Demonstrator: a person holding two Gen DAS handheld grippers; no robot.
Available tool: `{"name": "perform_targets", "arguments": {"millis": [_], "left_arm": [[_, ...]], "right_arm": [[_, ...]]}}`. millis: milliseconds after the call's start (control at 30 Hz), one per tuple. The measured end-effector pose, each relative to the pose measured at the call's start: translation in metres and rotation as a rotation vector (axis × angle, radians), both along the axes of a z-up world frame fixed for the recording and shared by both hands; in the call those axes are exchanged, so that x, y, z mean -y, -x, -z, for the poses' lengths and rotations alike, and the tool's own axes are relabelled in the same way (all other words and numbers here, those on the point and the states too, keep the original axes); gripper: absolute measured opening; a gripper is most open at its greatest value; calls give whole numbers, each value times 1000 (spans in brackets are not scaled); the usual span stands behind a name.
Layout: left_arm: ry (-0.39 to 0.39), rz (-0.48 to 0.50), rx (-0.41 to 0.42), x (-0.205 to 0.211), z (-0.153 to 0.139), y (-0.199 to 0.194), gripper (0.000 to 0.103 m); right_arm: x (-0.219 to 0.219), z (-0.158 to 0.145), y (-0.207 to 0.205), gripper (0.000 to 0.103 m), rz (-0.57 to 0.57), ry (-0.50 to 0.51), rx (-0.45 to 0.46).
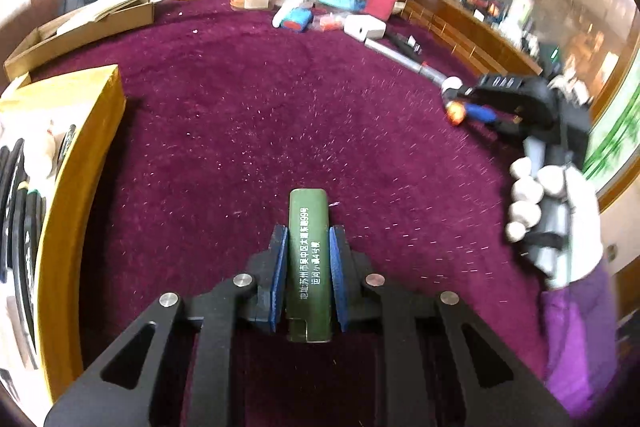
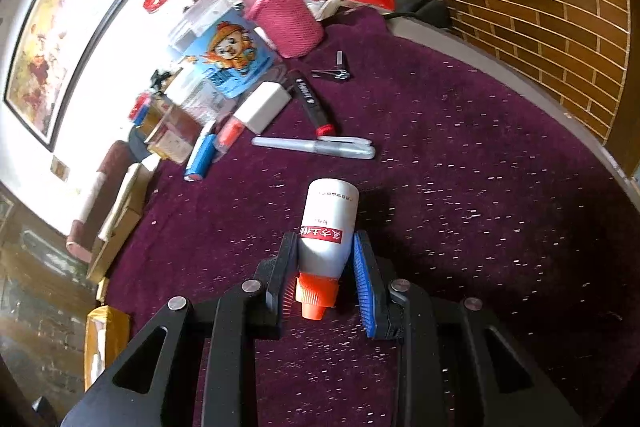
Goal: Organize rigid objects
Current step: 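Carry the green tube into the box and open the left gripper while the right carries the bottle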
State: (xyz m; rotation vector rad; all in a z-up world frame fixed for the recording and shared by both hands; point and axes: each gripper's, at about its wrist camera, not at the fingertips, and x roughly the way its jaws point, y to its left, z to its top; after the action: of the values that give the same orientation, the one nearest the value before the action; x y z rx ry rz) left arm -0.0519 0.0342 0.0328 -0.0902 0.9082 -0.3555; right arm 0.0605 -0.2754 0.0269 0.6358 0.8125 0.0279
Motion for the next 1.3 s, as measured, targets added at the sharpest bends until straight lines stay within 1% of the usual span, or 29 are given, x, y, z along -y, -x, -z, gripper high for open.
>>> {"name": "perform_targets", "arguments": {"millis": [67,167,267,333,433,500,567,700,733,867,967,1100,1167,1200,1300], "left_arm": [[53,1,19,-10,-9,9,17],[104,-9,50,-26,-24,23,18],[162,-25,61,-50,-37,33,18],[200,-56,66,-72,-44,40,18],[222,-121,81,-108,-50,51,18],[216,-179,101,-135,-54,57,18],[198,-239,115,-162,-56,62,18],[147,-376,122,-217,-48,75,18],[137,-416,109,-231,-41,77,18],[132,-517,52,-265,-18,80,18],[115,-559,21,-278,-5,79,18],[85,-584,-15,-282,8,74,18],[73,-600,-15,-284,10,74,18],[69,-608,-10,-285,11,73,20],[103,-608,1,-289,9,76,24]], "right_arm": [[-2,-1,1,24,-19,-18,16],[-3,-2,3,24,-31,-43,39],[-4,-7,7,24,-11,-12,61],[-4,-8,10,24,1,-2,67],[-5,-7,12,24,13,12,53],[-6,-9,15,24,20,15,47],[-13,-14,22,24,2,10,56],[-48,-27,41,24,-105,-3,70],[-60,-30,46,24,-139,-9,71],[-109,-43,61,24,-270,-32,85],[-149,-55,72,24,-372,-51,104],[-205,-70,87,25,-512,-85,128],[-228,-72,91,25,-566,-107,125],[-239,-73,93,25,-594,-115,121],[-278,-71,98,25,-678,-135,91]]}}
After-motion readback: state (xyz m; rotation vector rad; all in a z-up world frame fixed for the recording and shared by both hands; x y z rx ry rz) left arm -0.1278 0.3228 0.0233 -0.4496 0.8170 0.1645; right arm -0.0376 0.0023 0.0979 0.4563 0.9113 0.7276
